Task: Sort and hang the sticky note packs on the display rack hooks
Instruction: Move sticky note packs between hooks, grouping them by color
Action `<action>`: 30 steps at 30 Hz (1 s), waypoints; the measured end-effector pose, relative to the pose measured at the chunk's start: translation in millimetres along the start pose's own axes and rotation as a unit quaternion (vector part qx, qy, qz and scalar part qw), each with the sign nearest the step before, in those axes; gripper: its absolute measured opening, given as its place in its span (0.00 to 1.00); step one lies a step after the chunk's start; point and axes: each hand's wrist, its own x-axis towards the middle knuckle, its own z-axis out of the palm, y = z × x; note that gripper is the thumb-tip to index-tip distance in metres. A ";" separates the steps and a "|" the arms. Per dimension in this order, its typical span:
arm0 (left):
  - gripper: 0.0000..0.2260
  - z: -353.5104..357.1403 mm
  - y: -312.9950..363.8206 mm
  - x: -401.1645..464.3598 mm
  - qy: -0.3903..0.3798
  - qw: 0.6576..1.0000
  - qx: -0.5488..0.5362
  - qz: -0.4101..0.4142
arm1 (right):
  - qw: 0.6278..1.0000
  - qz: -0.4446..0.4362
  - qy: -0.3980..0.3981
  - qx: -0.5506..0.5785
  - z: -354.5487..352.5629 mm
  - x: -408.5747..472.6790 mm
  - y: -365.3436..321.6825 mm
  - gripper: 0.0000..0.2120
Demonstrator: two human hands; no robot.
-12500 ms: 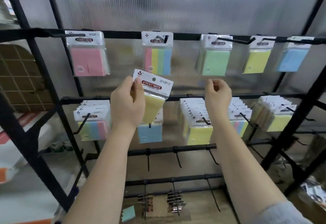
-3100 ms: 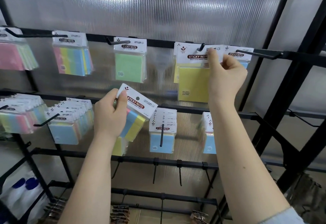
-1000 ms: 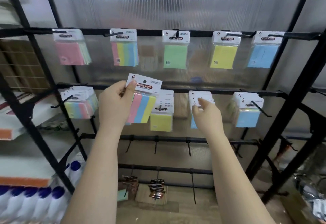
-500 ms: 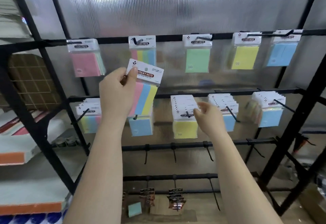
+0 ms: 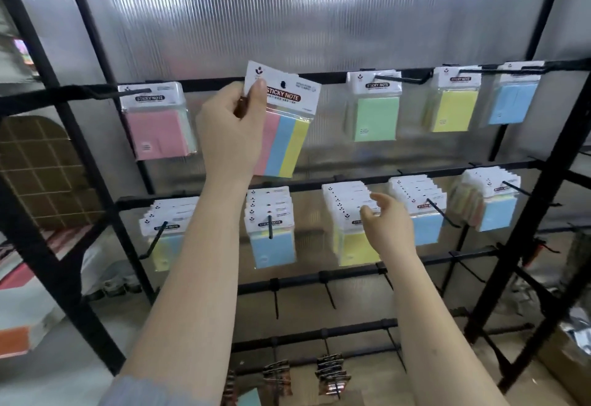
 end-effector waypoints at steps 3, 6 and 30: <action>0.19 8.1 -2.4 0.6 0.007 1.000 -0.012 -0.001 | 1.000 -0.008 -0.009 -0.014 -3.2 5.0 0.1 0.20; 0.20 13.8 -4.2 -1.2 0.019 1.000 -0.023 -0.008 | 1.000 -0.014 -0.016 -0.023 -4.2 11.5 1.6 0.20; 0.24 55.9 -53.8 36.6 0.063 0.991 -0.005 -0.118 | 0.998 -0.041 -0.032 -0.025 2.5 37.2 16.8 0.19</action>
